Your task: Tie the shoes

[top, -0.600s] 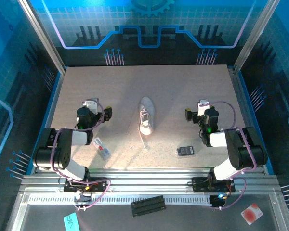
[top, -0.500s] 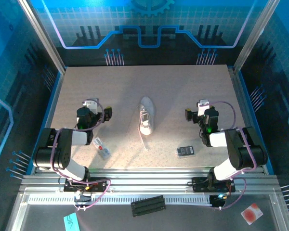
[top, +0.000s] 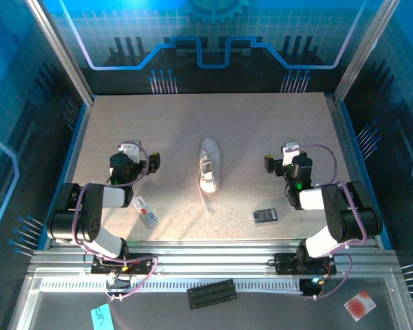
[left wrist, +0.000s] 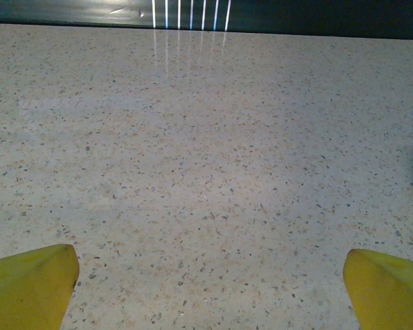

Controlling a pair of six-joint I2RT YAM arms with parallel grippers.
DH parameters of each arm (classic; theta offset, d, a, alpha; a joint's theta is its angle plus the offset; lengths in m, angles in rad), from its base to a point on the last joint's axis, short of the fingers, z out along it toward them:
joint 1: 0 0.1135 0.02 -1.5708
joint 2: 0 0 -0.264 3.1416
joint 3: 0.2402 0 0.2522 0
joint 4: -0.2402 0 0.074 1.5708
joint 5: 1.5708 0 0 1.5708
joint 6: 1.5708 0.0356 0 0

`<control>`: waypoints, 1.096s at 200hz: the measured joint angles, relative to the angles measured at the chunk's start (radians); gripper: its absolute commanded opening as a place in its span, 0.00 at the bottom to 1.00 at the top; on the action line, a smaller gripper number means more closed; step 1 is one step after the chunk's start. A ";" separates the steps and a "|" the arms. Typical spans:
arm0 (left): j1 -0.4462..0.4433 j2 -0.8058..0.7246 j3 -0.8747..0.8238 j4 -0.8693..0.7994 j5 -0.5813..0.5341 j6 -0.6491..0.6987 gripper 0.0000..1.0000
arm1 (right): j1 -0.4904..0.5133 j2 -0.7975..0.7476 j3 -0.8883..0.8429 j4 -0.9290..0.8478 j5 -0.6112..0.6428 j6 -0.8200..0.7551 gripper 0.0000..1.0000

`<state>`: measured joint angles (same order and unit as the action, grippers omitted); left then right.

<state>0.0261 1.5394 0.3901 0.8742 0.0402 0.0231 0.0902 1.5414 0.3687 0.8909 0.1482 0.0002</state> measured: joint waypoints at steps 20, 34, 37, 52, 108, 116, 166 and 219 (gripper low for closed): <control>0.000 0.000 0.000 0.000 0.000 0.000 0.99 | 0.000 0.000 0.000 0.000 -0.003 0.000 1.00; 0.000 0.000 0.000 0.000 0.000 0.000 0.99 | 0.000 0.000 0.000 0.000 -0.003 0.000 1.00; 0.000 0.000 0.000 0.000 0.000 0.000 0.99 | 0.000 0.000 0.000 0.000 -0.003 0.000 1.00; 0.000 0.000 0.000 0.000 0.000 0.000 0.99 | 0.000 0.000 0.000 0.000 -0.005 0.000 1.00; 0.000 0.000 0.000 0.000 0.000 0.000 0.99 | 0.000 0.000 0.000 0.000 -0.010 0.000 1.00; 0.000 0.000 0.000 0.000 0.000 0.000 0.99 | 0.000 0.000 0.000 0.000 -0.011 0.000 1.00; 0.000 0.000 0.000 0.000 0.000 0.000 0.99 | 0.000 0.000 0.000 0.000 -0.012 0.000 1.00; 0.000 0.000 0.000 0.000 0.000 0.000 0.99 | -0.001 0.000 0.000 0.000 -0.022 0.000 1.00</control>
<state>0.0261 1.5394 0.3901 0.8742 0.0402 0.0235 0.0891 1.5414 0.3687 0.8909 0.1261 0.0002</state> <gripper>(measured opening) 0.994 0.999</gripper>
